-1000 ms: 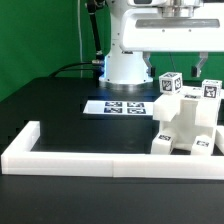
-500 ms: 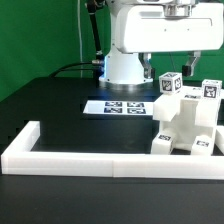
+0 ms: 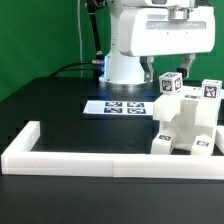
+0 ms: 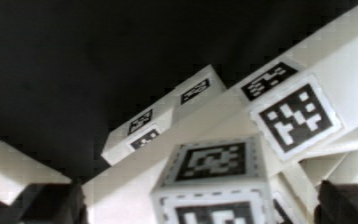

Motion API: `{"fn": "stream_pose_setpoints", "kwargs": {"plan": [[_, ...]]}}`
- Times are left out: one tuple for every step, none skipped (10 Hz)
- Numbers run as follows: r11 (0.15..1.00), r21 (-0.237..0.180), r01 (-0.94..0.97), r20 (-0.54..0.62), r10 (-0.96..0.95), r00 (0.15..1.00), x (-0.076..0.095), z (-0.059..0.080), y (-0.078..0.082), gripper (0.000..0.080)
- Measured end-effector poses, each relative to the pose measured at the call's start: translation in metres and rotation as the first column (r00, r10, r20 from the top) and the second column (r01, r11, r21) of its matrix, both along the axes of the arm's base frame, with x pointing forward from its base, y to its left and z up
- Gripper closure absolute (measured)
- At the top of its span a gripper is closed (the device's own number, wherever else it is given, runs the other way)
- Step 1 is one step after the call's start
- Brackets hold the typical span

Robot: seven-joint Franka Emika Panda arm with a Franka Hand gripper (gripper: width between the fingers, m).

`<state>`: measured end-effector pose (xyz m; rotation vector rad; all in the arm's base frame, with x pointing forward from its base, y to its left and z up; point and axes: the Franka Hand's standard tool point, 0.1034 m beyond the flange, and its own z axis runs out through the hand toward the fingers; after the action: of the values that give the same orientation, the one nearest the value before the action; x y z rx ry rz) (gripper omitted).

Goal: Assemble chair

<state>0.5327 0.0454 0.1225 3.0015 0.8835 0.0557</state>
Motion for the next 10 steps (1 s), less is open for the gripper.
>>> {"fn": "stream_pose_setpoints", "kwargs": {"plan": [[1.000, 0.001, 0.003, 0.000, -0.003, 1.000, -0.0002, -0.0002, 0.0018, 0.0151], [1.000, 0.001, 0.005, -0.001, -0.005, 1.000, -0.0002, -0.0002, 0.0006, 0.0285], [1.000, 0.001, 0.006, -0.001, -0.006, 1.000, -0.0002, -0.0003, 0.0002, 0.0435], [1.000, 0.001, 0.006, -0.001, -0.006, 1.000, -0.0002, -0.0003, 0.0003, 0.0435], [1.000, 0.001, 0.006, 0.001, -0.006, 1.000, 0.0002, 0.0003, 0.0003, 0.0515], [1.000, 0.001, 0.006, 0.001, -0.006, 1.000, 0.0002, 0.0004, 0.0004, 0.0515], [1.000, 0.001, 0.006, 0.001, -0.006, 1.000, 0.0003, 0.0005, 0.0004, 0.0515], [1.000, 0.002, 0.014, 0.001, -0.014, 1.000, 0.0003, 0.0005, 0.0005, 0.0515], [0.999, 0.003, 0.040, 0.001, -0.040, 0.999, 0.0002, 0.0005, 0.0005, 0.0515], [0.999, 0.003, 0.039, 0.001, -0.039, 0.999, 0.0003, 0.0005, 0.0005, 0.0515]]}}
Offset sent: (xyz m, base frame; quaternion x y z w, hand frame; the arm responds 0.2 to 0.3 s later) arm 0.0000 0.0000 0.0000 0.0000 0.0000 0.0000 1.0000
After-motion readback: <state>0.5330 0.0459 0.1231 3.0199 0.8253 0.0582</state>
